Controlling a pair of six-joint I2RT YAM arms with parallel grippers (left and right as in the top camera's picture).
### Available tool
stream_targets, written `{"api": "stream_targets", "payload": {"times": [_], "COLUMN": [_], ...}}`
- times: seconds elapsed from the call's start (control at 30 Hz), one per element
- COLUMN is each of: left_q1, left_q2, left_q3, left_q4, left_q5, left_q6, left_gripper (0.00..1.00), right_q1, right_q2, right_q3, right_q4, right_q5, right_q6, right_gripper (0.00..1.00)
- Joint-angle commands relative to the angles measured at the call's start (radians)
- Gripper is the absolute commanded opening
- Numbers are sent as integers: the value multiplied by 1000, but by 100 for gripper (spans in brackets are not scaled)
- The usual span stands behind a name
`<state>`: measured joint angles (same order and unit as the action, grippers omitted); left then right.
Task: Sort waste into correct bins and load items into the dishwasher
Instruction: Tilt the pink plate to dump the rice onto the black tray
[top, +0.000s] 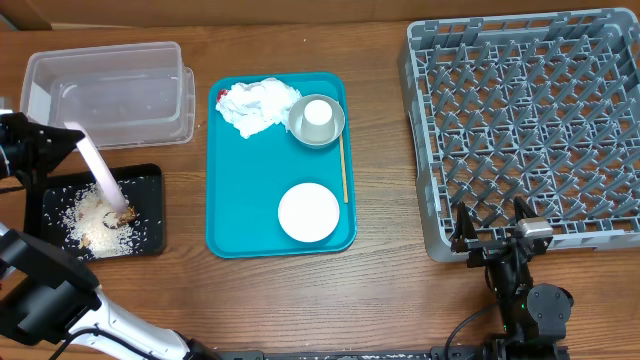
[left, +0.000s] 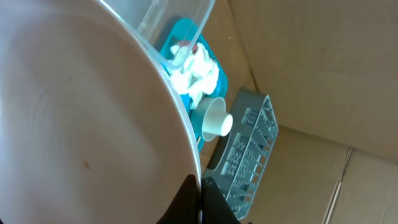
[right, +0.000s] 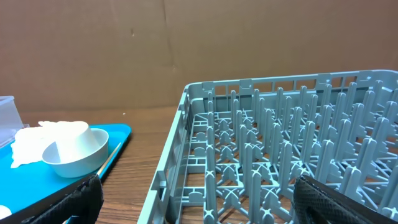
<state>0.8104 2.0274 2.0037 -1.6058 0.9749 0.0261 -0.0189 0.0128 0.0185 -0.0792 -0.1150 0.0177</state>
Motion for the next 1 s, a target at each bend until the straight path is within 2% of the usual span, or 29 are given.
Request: {"api": "stream_targets", "payload": {"times": [0.0, 0.17, 0.3, 0.47, 0.53, 0.63, 0.97], "left_q1": [21, 41, 49, 56, 56, 56, 55], "left_q2": [-19, -17, -13, -10, -10, -5, -5], "left_q3": [21, 19, 19, 19, 19, 19, 10], "left_q4": [-32, -36, -39, -68, -77, -84, -84], "left_q5": [70, 67, 50, 77, 100, 79, 119], "left_q6": [44, 87, 28, 66, 126, 99, 160], "left_gripper": [4, 4, 4, 4, 4, 4, 4], "right_q1": [-3, -3, -3, -3, -3, -3, -3], "right_q2": [-10, -10, -10, -10, -10, -10, -10], "right_q3": [-10, -10, -10, -10, -10, -10, -10], "right_q4": [5, 4, 4, 4, 4, 4, 4], "right_q5": [8, 9, 9, 9, 9, 9, 9], "right_q6": [-7, -7, -7, -7, -7, -7, -7], "right_gripper": [100, 100, 100, 100, 100, 100, 100]}}
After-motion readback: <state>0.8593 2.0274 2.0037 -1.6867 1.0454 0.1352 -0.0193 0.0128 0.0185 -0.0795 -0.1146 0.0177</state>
